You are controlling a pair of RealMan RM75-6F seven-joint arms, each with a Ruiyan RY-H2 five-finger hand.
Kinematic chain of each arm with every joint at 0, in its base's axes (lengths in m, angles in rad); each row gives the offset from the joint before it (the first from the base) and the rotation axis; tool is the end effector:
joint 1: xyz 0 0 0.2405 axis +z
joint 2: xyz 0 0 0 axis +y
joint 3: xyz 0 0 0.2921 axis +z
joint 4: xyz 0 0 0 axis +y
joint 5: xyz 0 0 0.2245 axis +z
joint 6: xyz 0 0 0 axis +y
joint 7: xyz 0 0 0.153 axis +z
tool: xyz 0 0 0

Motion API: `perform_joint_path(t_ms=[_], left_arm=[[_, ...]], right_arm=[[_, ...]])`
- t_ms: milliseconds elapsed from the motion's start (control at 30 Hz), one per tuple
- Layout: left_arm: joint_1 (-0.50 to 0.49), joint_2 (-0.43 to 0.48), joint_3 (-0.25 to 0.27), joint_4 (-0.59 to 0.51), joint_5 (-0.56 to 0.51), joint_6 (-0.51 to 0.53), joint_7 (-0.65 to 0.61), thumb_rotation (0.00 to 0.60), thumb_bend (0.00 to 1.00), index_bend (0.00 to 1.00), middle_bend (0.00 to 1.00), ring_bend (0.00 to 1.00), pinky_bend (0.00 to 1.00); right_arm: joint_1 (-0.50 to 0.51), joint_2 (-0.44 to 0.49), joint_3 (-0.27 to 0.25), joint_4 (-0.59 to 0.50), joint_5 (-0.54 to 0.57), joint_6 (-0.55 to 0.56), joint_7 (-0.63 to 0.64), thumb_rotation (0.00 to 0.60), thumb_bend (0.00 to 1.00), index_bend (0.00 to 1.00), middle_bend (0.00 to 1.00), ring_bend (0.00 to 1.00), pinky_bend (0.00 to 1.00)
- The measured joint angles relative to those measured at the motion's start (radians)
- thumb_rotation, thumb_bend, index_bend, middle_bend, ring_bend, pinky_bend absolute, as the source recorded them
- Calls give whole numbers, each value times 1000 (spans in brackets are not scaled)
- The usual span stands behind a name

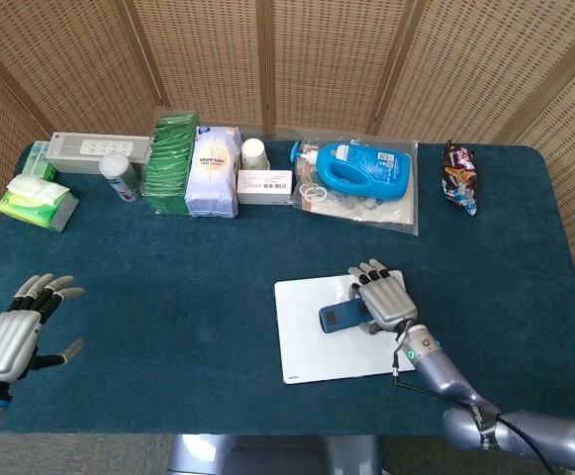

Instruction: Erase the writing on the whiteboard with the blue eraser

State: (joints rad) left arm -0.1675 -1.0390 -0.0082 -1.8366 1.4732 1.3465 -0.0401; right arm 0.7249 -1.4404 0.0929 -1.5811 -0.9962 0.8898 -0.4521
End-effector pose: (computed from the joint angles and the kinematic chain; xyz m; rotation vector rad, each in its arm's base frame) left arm -0.3034 0.2040 0.1441 -1.4689 -1.1447 -0.9737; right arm -0.2069 -0.3558 -0.0217 1.9533 -0.9882 0.6936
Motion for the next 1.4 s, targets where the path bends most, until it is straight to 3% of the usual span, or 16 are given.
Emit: perform_joint_path(t_ms=[367,900,1400], left_arm=[[-9,-10,1,-8,7,-11,11,600,321,221,154,25,0],[-7,-5,2,-11,3,-10,12,600,321,221,154,25,0],[-15,-13,-1,-2,6,-18,4,600,322,220,154,25,0]], right_arm=[[-23,52,22,-24,-32,49,61,600,242,620,129,0,0],[-48,14,-66,-30,-28,19,12,600,241,619,129,0,0],[-105,52,-118,-151,-83,104,-27,600,240,616,134,0,0]])
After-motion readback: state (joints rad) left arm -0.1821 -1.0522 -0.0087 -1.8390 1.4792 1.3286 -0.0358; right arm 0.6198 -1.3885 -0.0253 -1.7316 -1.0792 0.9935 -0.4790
